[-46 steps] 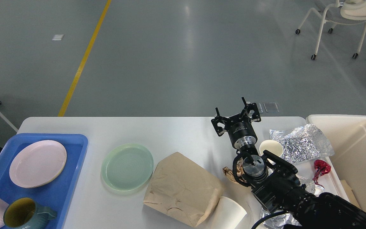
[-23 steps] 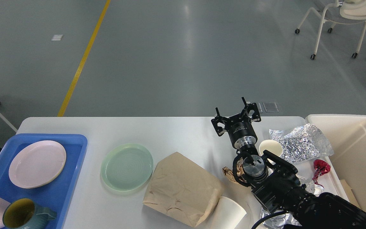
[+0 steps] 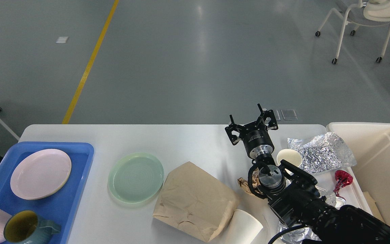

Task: Tidy desktop
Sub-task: 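Raise the left gripper and move it toward the pale green plate, then grip the edge of the pale green plate with the left gripper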

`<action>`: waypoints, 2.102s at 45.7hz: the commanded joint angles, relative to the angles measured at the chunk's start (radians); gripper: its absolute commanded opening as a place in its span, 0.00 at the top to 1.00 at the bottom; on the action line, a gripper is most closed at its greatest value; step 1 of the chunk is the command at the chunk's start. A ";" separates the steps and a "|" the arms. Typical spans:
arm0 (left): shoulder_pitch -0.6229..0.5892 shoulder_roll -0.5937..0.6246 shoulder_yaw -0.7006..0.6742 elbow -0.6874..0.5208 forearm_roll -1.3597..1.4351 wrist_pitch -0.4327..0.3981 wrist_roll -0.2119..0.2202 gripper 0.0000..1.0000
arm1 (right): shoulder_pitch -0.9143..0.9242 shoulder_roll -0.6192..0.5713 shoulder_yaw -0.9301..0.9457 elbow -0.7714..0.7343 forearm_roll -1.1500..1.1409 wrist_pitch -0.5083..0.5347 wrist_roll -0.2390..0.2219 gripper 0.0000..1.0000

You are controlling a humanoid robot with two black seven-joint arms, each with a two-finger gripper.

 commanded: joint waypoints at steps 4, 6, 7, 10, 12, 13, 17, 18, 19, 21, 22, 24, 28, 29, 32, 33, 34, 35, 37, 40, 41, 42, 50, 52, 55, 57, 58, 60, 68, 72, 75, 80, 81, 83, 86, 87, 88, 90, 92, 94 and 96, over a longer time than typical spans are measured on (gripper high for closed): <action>-0.223 -0.130 -0.123 -0.002 -0.116 -0.216 0.043 0.08 | 0.000 0.000 0.000 0.000 0.000 0.000 0.000 0.00; -0.248 -0.176 -0.162 -0.014 -0.162 -0.259 0.083 0.08 | 0.000 0.000 0.000 0.000 0.000 0.000 0.000 0.00; -0.252 -0.193 -0.184 -0.020 -0.184 -0.274 0.109 0.08 | 0.000 0.000 0.000 0.000 0.000 0.000 0.000 0.00; -0.251 -0.236 -0.232 -0.052 -0.250 -0.285 0.205 0.08 | 0.000 0.000 0.000 0.000 0.000 0.000 0.000 0.00; -0.248 -0.255 -0.242 -0.084 -0.285 -0.273 0.270 0.08 | 0.000 0.000 0.000 0.000 0.000 0.000 0.000 0.00; -0.240 -0.278 -0.242 -0.135 -0.320 -0.250 0.320 0.08 | 0.000 0.000 0.000 0.000 0.000 0.000 0.000 0.00; -0.199 -0.318 -0.224 -0.267 -0.353 -0.133 0.385 0.08 | 0.000 0.000 0.000 0.000 0.000 0.000 0.000 0.00; -0.186 -0.321 -0.215 -0.303 -0.353 -0.092 0.399 0.08 | 0.000 0.000 0.000 0.000 0.000 0.000 0.000 0.00; -0.177 -0.322 -0.201 -0.342 -0.353 -0.046 0.413 0.08 | 0.000 0.000 0.000 0.000 0.000 0.000 0.000 0.00; -0.165 -0.328 -0.154 -0.402 -0.353 0.042 0.442 0.08 | 0.000 0.000 0.000 0.000 0.000 0.000 0.000 0.00; -0.163 -0.333 -0.125 -0.423 -0.353 0.081 0.457 0.08 | 0.000 0.000 0.000 0.000 0.000 0.000 0.000 0.00; -0.163 -0.357 -0.063 -0.457 -0.351 0.148 0.476 0.08 | 0.000 0.000 0.000 0.000 0.000 0.000 0.000 0.00; -0.150 -0.446 0.027 -0.486 -0.351 0.244 0.489 0.08 | 0.000 0.000 0.000 0.000 0.000 0.000 0.000 0.00; -0.142 -0.462 0.040 -0.486 -0.351 0.258 0.496 0.08 | 0.000 0.000 0.000 0.000 0.000 0.000 0.000 0.00; -0.107 -0.491 0.072 -0.486 -0.348 0.313 0.538 0.08 | 0.000 0.000 0.000 0.000 0.000 0.000 0.000 0.00; -0.094 -0.496 0.080 -0.486 -0.348 0.339 0.555 0.08 | 0.000 0.000 0.000 0.000 0.000 0.000 0.000 0.00; -0.084 -0.497 0.086 -0.486 -0.348 0.362 0.568 0.08 | 0.000 0.000 0.000 0.000 0.000 0.000 0.000 0.00; -0.071 -0.502 0.092 -0.486 -0.346 0.385 0.575 0.08 | 0.000 0.000 0.000 0.000 0.000 0.000 0.002 0.00; -0.048 -0.508 0.104 -0.486 -0.346 0.415 0.586 0.08 | 0.000 0.000 0.000 0.000 0.000 0.000 0.000 0.00; -0.015 -0.534 0.123 -0.486 -0.346 0.424 0.589 0.08 | 0.000 0.000 0.000 0.000 0.000 0.000 0.000 0.00; -0.005 -0.543 0.127 -0.486 -0.346 0.427 0.591 0.08 | 0.000 0.000 0.000 0.000 0.000 0.000 0.002 0.00; 0.004 -0.552 0.130 -0.486 -0.346 0.429 0.595 0.09 | 0.000 0.000 0.000 0.000 0.000 0.000 0.000 0.00; 0.084 -0.574 0.120 -0.471 -0.362 0.444 0.690 0.09 | 0.000 0.000 0.000 0.000 0.000 0.000 0.000 0.00; 0.100 -0.574 0.115 -0.466 -0.363 0.461 0.716 0.09 | 0.000 0.000 0.000 0.000 0.000 0.000 0.000 0.00; 0.136 -0.580 0.098 -0.451 -0.365 0.473 0.738 0.09 | 0.000 0.000 0.000 0.000 0.000 0.000 0.000 0.00; 0.168 -0.592 0.084 -0.436 -0.369 0.473 0.744 0.09 | 0.000 0.000 0.000 0.000 0.000 0.000 0.000 0.00; 0.183 -0.600 0.078 -0.425 -0.373 0.473 0.750 0.09 | 0.000 0.000 0.000 0.000 0.000 0.000 0.000 0.00; 0.208 -0.608 0.064 -0.405 -0.382 0.471 0.758 0.09 | 0.000 0.000 0.000 0.000 0.000 0.000 0.000 0.00; 0.278 -0.609 -0.015 -0.377 -0.556 0.470 0.819 0.09 | 0.000 0.000 0.000 0.000 0.000 0.000 0.000 0.00; 0.291 -0.608 -0.021 -0.371 -0.624 0.471 0.827 0.09 | 0.000 0.000 0.000 0.000 0.000 0.000 0.000 0.00; 0.297 -0.608 -0.021 -0.356 -0.632 0.470 0.825 0.09 | 0.000 0.000 0.000 0.000 0.000 0.000 0.000 0.00; 0.329 -0.608 -0.021 -0.321 -0.632 0.470 0.825 0.09 | 0.000 0.000 0.000 0.000 0.000 0.000 0.002 0.00; 0.337 -0.608 -0.023 -0.312 -0.632 0.471 0.821 0.09 | 0.000 0.000 0.000 0.000 0.000 0.000 0.002 0.00; 0.355 -0.609 -0.025 -0.292 -0.624 0.475 0.812 0.09 | 0.000 0.000 0.000 0.000 0.000 0.000 0.000 0.00; 0.381 -0.614 -0.032 -0.252 -0.624 0.475 0.807 0.09 | 0.000 0.000 0.000 0.000 0.000 0.000 0.000 0.00; 0.389 -0.618 -0.040 -0.241 -0.624 0.475 0.807 0.09 | 0.000 0.000 0.000 0.000 0.000 0.000 0.002 0.00; 0.397 -0.624 -0.049 -0.229 -0.624 0.475 0.807 0.09 | 0.000 0.000 0.000 0.000 0.000 0.000 0.000 0.00; 0.410 -0.635 -0.064 -0.209 -0.624 0.475 0.807 0.09 | 0.000 0.000 0.000 0.000 0.000 0.000 0.000 0.00; 0.427 -0.643 -0.075 -0.186 -0.623 0.473 0.804 0.09 | 0.000 0.000 0.000 0.000 0.000 0.000 0.000 0.00; 0.438 -0.652 -0.083 -0.161 -0.624 0.473 0.799 0.09 | 0.000 0.000 0.000 0.000 0.000 0.000 0.000 0.00; 0.443 -0.664 -0.087 -0.143 -0.623 0.473 0.796 0.09 | 0.000 0.000 0.000 0.000 0.000 0.000 0.000 0.00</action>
